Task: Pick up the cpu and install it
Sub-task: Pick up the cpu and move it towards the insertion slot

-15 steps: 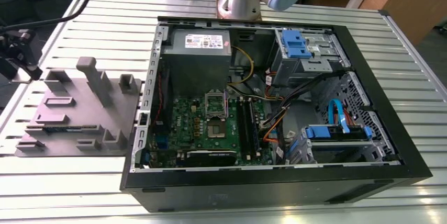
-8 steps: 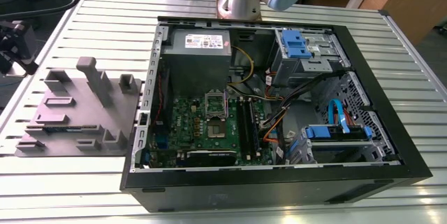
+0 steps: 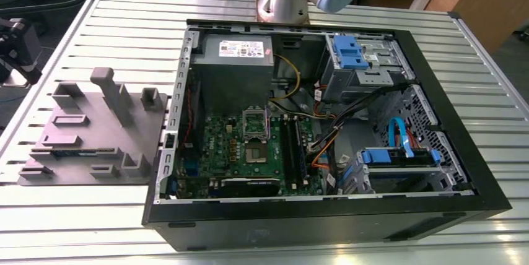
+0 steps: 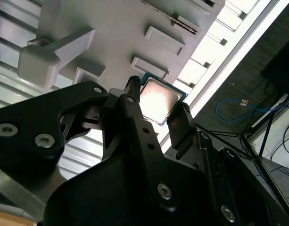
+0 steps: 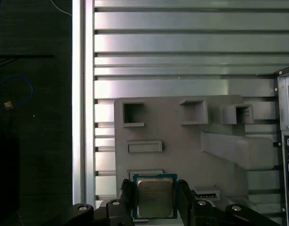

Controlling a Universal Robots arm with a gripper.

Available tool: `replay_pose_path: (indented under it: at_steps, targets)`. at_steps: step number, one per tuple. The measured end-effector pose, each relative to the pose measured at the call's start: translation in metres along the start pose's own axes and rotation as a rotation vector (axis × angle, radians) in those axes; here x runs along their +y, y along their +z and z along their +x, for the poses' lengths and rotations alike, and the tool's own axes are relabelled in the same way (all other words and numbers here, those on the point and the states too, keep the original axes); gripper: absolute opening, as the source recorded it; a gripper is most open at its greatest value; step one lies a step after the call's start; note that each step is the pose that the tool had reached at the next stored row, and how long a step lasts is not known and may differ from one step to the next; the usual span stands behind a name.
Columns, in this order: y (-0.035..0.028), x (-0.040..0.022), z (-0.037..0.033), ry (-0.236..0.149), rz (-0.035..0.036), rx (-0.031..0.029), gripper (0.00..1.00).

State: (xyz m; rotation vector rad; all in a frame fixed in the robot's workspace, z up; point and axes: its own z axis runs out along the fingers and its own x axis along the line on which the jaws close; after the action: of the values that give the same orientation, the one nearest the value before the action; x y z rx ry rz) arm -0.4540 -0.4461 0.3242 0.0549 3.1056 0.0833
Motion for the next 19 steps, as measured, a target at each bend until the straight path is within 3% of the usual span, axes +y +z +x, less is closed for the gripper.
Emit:
replay_pose_path:
  at_steps: [10,14,19]
  targets:
    - [-0.0019,0.0001,-0.0002,0.000,0.0000,0.0004,0.48]
    - [-0.0102,0.0006,-0.0008,0.000,-0.0002,0.0000,0.48]
    - [-0.0257,0.0014,-0.0024,0.000,-0.0003,-0.0001,0.48]
